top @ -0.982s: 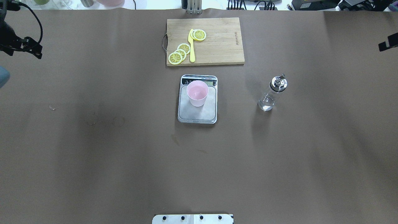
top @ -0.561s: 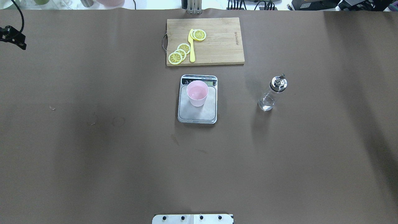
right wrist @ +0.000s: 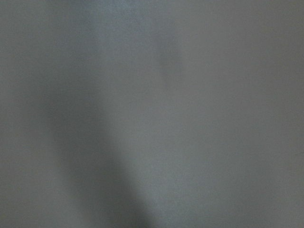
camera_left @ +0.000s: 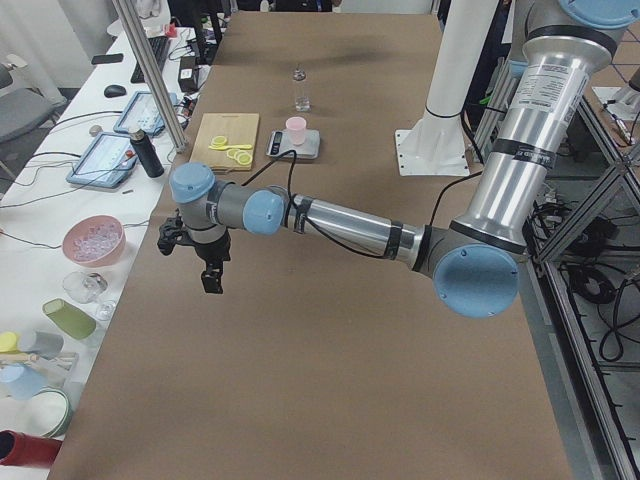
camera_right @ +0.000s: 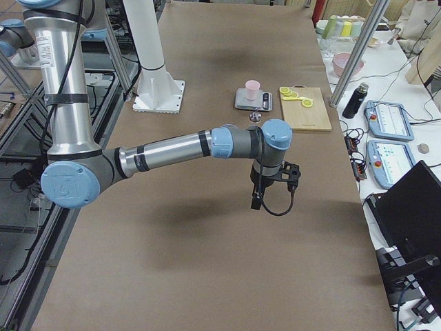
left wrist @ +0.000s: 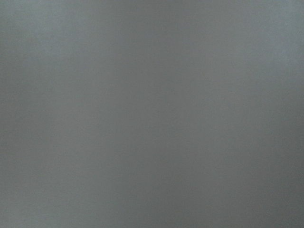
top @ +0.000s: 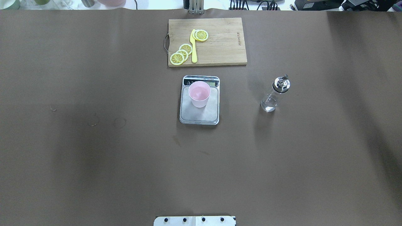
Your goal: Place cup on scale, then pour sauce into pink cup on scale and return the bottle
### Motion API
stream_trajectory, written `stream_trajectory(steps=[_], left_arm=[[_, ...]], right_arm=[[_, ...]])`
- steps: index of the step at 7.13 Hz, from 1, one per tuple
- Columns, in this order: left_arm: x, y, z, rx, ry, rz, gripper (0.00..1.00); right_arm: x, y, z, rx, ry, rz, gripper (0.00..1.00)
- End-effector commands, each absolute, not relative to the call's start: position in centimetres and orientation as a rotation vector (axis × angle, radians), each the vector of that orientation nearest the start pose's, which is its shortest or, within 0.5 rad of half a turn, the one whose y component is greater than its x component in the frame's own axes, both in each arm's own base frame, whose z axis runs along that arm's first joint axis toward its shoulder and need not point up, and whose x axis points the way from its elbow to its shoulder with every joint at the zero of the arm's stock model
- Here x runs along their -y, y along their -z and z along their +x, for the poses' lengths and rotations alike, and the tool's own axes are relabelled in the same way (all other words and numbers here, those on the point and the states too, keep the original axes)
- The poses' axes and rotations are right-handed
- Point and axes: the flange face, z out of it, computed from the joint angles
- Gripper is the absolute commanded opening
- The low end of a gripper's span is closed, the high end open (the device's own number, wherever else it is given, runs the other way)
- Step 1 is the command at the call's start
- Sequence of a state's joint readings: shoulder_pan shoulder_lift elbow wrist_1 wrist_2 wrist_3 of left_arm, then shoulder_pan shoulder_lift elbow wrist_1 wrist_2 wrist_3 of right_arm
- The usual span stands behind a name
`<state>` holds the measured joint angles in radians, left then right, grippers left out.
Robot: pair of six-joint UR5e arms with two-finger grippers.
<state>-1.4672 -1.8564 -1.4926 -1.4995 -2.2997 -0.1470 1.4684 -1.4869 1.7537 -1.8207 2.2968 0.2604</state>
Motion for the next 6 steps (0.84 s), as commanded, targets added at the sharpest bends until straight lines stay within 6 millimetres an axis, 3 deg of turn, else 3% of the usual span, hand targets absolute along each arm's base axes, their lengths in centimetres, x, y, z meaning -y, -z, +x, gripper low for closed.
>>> stream_trajectory(steps=[1,3,6], left_arm=[[58.4,-59.6,-3.0,-0.739,-0.048,0.013,0.98],[56.8,-60.8,-3.8,-0.751,-0.026,-0.001,0.98],[56.0,-61.2,-4.1,-0.767,-0.016,-0.008,0.98]], right_arm=[[50.2,-58.1,0.3,0.708,-0.135,-0.171,1.00],[48.5,-60.0,2.0,0.717,-0.173,-0.178,1.00],[48.1,-59.9,2.8,0.750,-0.196,-0.178,1.00]])
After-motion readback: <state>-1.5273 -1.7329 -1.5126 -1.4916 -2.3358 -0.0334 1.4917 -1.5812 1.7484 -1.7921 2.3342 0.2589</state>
